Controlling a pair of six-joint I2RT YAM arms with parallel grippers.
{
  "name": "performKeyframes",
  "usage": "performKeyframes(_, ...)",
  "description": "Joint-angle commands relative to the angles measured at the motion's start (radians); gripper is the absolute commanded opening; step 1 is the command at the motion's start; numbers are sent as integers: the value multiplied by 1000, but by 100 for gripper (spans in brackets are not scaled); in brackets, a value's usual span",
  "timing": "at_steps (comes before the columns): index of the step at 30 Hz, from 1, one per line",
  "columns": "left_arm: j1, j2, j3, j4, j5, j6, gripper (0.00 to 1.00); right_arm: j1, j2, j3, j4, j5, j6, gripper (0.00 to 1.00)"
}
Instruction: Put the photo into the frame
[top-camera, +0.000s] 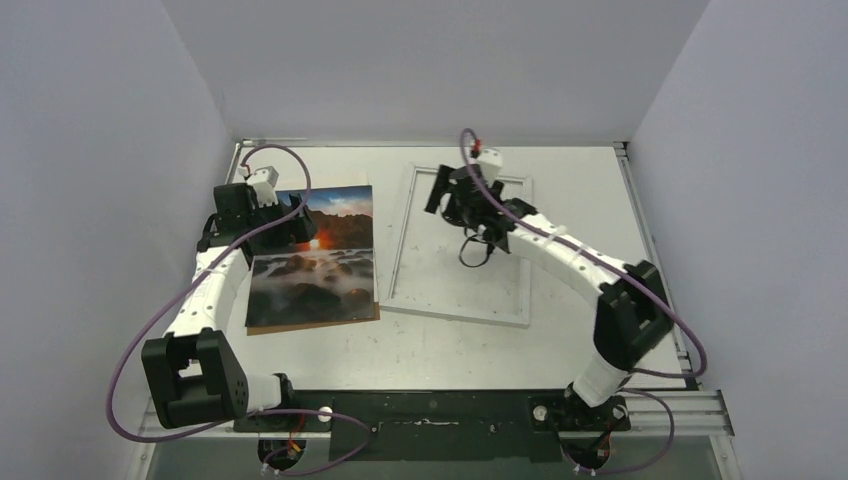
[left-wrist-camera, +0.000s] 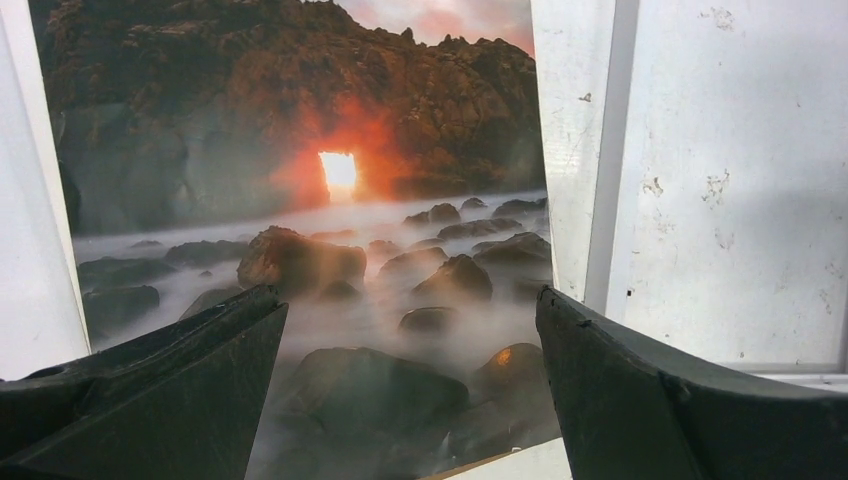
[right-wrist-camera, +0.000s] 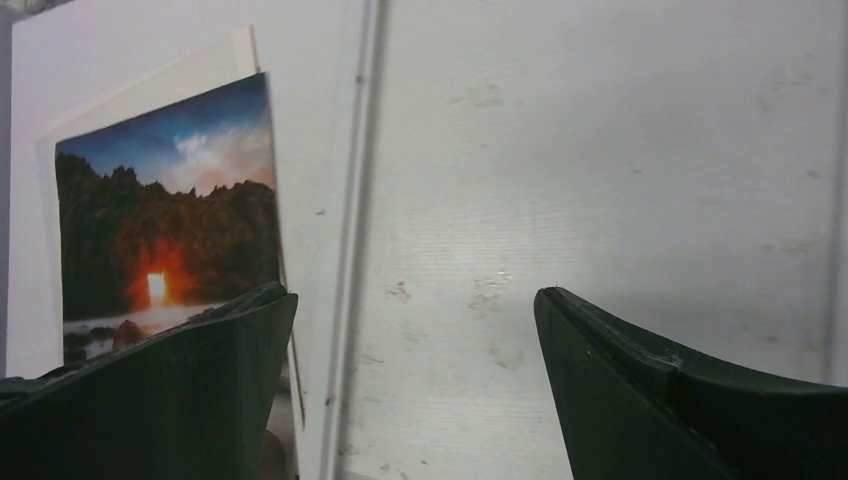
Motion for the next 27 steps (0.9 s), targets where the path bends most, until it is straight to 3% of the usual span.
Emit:
performKeyframes(1, 25, 16, 62, -17, 33, -6, 96, 160, 227, 211, -128, 200, -21, 94)
performKeyframes(7, 43, 44, 75, -37, 31, 9, 96, 271, 513, 510, -212, 205, -49, 92)
performKeyframes(10, 51, 52, 86, -47, 36, 12, 96, 292, 595, 576, -226, 213, -53, 90)
performKeyframes(20, 56, 63, 96, -50, 37, 23, 96, 294, 712, 603, -194, 201, -58, 75)
performKeyframes(27, 56, 77, 100, -57, 29, 30, 96, 277, 703, 512, -129, 177, -49, 51)
